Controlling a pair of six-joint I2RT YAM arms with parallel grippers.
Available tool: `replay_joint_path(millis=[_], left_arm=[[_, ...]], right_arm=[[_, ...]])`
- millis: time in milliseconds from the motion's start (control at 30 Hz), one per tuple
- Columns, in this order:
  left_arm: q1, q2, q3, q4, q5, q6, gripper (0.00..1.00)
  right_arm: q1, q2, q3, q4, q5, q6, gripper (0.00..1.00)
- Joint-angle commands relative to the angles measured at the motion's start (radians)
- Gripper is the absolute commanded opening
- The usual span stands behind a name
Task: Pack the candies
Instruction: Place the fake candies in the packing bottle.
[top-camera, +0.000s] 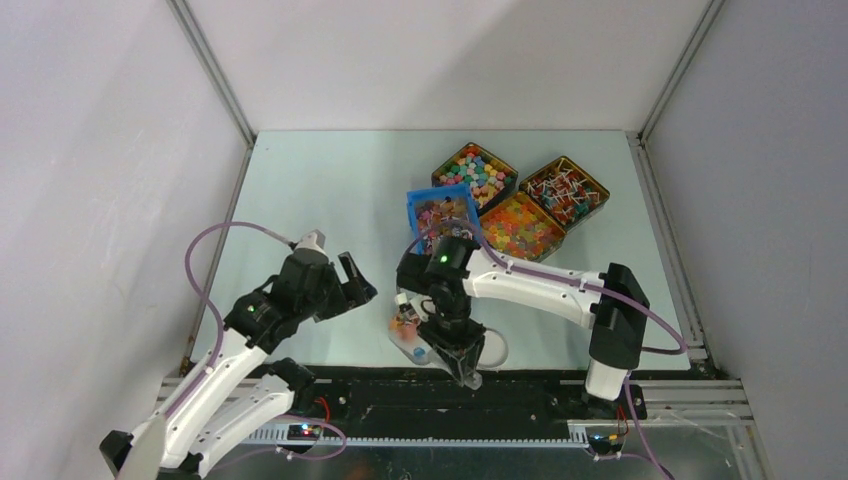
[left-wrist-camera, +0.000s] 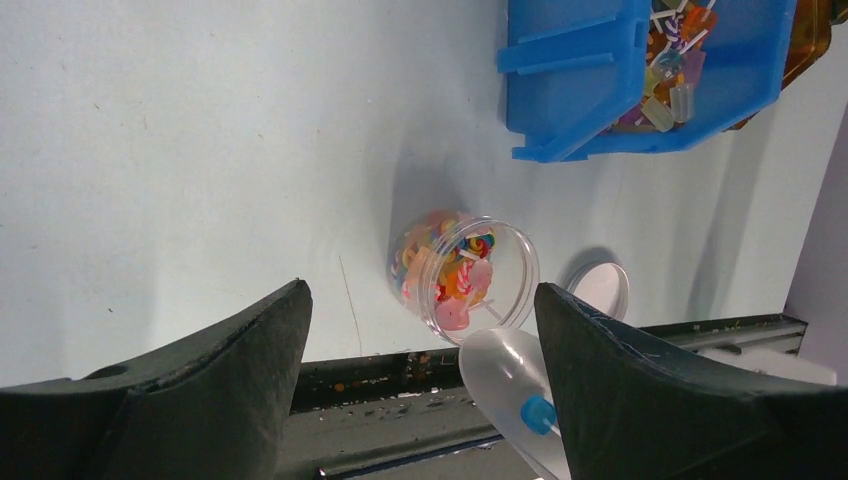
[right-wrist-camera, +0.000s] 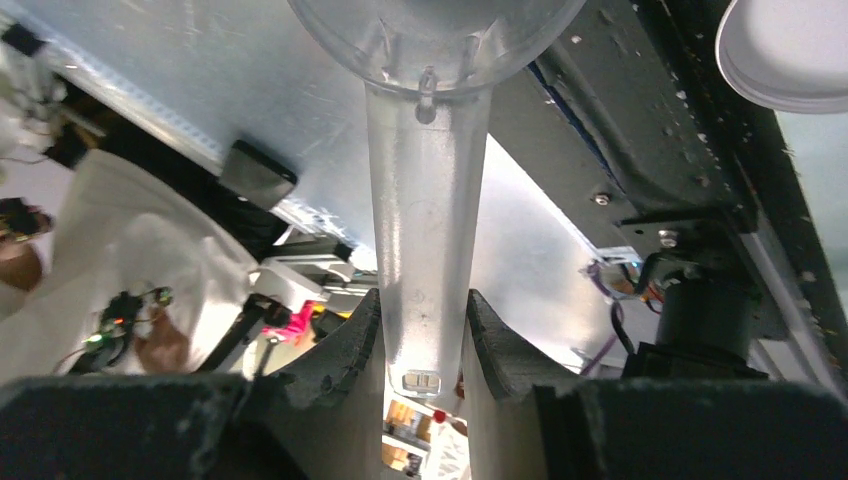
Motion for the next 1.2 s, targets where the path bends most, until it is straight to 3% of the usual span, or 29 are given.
replay_joint_path(millis=[0,1167], left_arm=[[0.007,-0.013,-0.005,0.001,-0.024,-0.018,0.88],[0.007,0.025,-0.005,0.028,0.001,0.001,0.88]], right_arm=[[-0.06,0.0,0.044,0.037,-0.146,0.015,0.0],[-0.225,-0.024,-0.18,0.172,-0.435,0.044,0.0]])
